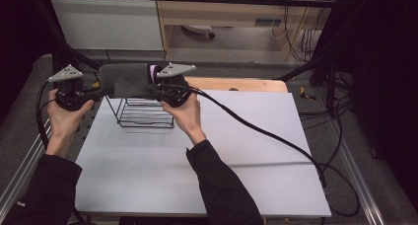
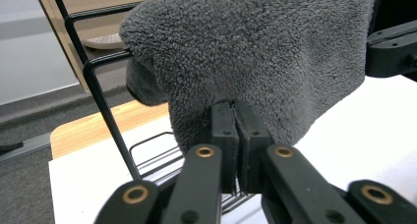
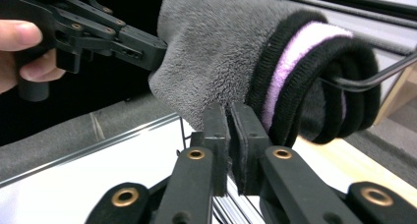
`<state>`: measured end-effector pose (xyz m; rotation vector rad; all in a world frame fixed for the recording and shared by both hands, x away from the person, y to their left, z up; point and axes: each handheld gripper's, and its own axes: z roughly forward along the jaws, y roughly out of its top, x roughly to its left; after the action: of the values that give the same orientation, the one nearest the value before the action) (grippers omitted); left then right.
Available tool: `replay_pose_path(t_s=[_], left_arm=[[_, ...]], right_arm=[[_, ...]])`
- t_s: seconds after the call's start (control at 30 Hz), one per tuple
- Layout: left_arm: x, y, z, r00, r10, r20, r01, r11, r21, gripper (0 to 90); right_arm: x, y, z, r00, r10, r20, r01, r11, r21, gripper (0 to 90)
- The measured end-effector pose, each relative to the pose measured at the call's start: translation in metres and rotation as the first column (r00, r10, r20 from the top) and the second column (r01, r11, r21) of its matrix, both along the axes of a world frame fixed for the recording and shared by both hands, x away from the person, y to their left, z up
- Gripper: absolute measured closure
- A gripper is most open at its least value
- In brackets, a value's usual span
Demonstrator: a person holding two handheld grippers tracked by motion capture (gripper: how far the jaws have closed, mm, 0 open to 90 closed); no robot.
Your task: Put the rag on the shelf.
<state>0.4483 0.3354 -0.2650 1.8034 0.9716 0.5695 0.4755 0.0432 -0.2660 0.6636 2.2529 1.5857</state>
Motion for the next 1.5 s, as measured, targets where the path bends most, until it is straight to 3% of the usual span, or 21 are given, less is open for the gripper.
replay_pose_path(t_s=[0.17, 0.4, 0.7, 1.0, 1.17, 1.5], left_arm=[[-0.009, 0.003, 0.005, 1.0, 0.003, 0.003, -0.003, 1.0, -0.002, 77.2], [-0.024, 0.004, 0.008, 0.9998, 0.017, -0.007, -0.017, 0.9987, 0.048, 57.3], [-0.04, 0.001, -0.008, 0.9994, 0.009, -0.033, -0.006, 0.9956, 0.094, 36.1], [-0.052, -0.008, -0.035, 0.9978, -0.02, -0.064, 0.026, 0.9955, 0.091, 24.1], [-0.057, -0.017, -0.056, 0.9953, -0.036, -0.09, 0.044, 0.9955, 0.084, 17.2], [-0.062, -0.034, -0.09, 0.9927, -0.063, -0.103, 0.069, 0.9956, 0.063, 7.2]], right_arm=[[-0.009, -0.006, 0.009, 0.9995, 0.023, 0.023, -0.024, 0.999, 0.022, 71.3], [-0.018, -0.018, 0.024, 0.9998, 0.022, 0.004, -0.022, 0.999, 0.033, 48.5], [-0.027, -0.044, 0.023, 0.9999, 0.0, -0.017, 0.0, 1.0, 0.028, 27.3], [-0.034, -0.091, 0.002, 0.997, -0.035, -0.069, 0.036, 0.999, 0.011, 11.9], [-0.044, -0.124, -0.017, 0.9937, -0.061, -0.094, 0.062, 0.998, 0.014, 8.0], [-0.062, -0.191, -0.059, 0.978, -0.138, -0.157, 0.14, 0.99, 0.006, 2.2]])
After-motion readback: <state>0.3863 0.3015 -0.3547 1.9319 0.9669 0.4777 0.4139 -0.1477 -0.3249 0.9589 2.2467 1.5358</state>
